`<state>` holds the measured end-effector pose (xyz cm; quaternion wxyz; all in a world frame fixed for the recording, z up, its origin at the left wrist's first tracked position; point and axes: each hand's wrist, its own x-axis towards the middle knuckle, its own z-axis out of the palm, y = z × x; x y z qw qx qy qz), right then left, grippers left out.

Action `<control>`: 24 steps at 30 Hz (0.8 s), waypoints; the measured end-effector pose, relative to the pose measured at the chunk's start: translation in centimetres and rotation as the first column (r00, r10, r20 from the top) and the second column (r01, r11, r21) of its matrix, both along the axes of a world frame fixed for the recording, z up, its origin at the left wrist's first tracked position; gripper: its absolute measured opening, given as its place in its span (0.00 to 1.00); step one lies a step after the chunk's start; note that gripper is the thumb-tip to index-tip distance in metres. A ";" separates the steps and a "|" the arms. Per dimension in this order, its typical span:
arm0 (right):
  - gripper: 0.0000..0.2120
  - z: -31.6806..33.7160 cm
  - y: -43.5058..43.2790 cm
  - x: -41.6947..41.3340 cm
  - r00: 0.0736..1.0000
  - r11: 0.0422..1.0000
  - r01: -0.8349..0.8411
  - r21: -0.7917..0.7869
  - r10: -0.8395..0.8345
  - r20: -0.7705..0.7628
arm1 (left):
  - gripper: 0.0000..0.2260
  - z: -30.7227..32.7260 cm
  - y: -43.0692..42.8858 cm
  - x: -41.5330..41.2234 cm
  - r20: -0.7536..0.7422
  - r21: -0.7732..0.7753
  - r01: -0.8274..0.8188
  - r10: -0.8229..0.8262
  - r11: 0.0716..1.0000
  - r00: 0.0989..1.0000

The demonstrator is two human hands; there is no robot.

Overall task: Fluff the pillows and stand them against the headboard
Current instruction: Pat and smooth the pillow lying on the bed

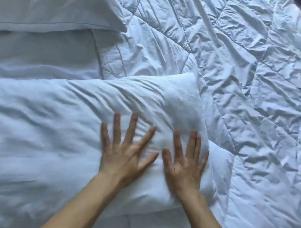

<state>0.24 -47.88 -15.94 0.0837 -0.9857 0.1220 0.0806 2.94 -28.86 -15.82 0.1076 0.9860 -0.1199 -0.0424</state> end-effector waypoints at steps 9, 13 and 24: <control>0.36 1.0 -2.3 -3.5 0.972 0.966 0.232 0.110 -0.234 0.002 | 0.31 0.9 1.0 -1.9 -0.052 0.030 0.015 -0.013 0.999 0.999; 0.34 4.0 6.1 2.5 0.985 0.973 -0.095 0.209 0.062 0.162 | 0.30 1.3 10.6 1.9 -0.081 0.103 -0.180 0.189 0.978 0.979; 0.33 0.1 15.8 21.0 0.880 0.886 -0.460 -0.061 0.446 -0.164 | 0.31 -2.8 25.4 12.0 -0.223 0.280 -0.409 0.473 0.869 0.852</control>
